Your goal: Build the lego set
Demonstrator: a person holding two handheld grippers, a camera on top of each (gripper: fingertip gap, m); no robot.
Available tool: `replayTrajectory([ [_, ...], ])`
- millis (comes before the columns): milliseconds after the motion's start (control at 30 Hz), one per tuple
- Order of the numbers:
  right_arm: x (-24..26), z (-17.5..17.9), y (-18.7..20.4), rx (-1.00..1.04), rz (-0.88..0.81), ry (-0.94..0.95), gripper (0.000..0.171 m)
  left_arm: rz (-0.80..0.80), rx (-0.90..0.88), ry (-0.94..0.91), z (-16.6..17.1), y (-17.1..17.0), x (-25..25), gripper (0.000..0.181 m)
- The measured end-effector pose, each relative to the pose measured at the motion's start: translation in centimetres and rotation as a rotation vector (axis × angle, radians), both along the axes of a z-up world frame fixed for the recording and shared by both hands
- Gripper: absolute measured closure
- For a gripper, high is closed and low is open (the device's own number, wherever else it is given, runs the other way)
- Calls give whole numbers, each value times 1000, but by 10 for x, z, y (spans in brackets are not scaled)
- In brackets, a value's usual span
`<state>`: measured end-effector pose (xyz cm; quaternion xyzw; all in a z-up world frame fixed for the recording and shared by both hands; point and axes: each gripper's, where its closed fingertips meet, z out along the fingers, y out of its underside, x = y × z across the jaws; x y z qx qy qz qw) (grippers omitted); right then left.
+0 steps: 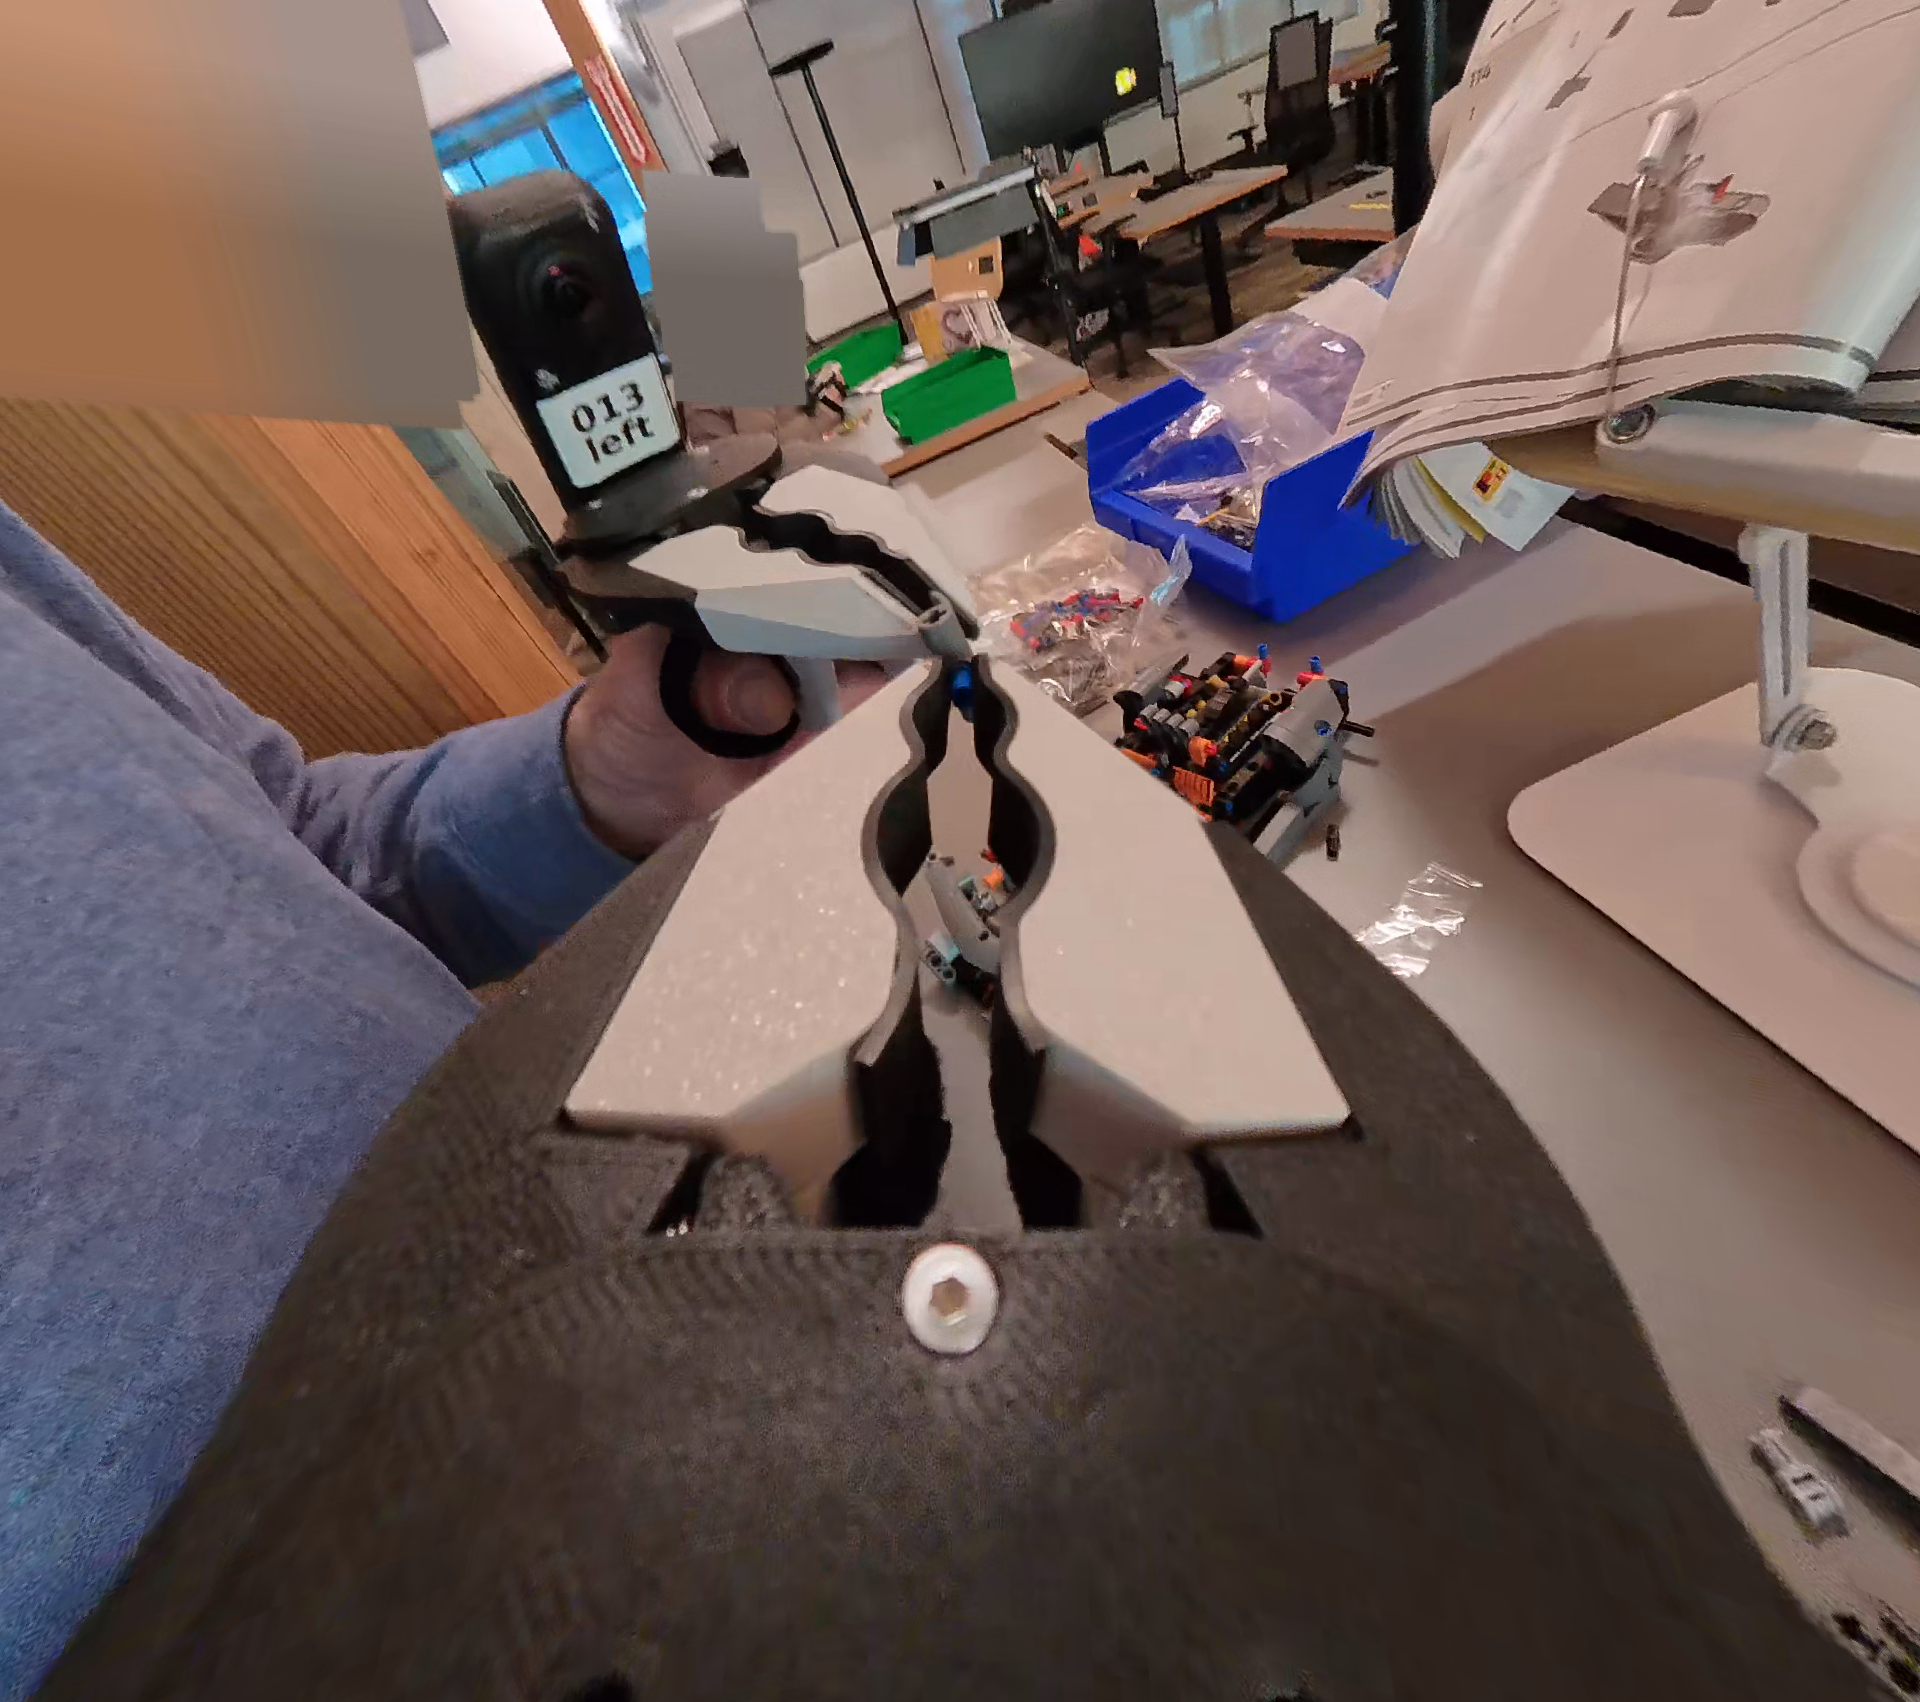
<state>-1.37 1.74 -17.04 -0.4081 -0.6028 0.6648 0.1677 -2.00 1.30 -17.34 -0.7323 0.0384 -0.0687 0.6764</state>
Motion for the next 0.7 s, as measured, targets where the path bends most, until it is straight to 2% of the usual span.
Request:
replayTrajectory([
  [233,8,0,7,-87,1,2,171,-78,12,-129,-3,10,10,163],
  [433,18,-6,4,-191,22,-24,171,-191,38,-239,-4,12,28,175],
  [500,19,-12,6,-219,-7,-40,170,-185,32,-251,-9,13,29,176],
  [600,22,-21,18,-227,-83,-71,151,-161,35,-297,-14,14,26,176],
  [700,39,-35,37,-140,-150,-91,153,-142,-12,-291,-28,14,24,176],
])
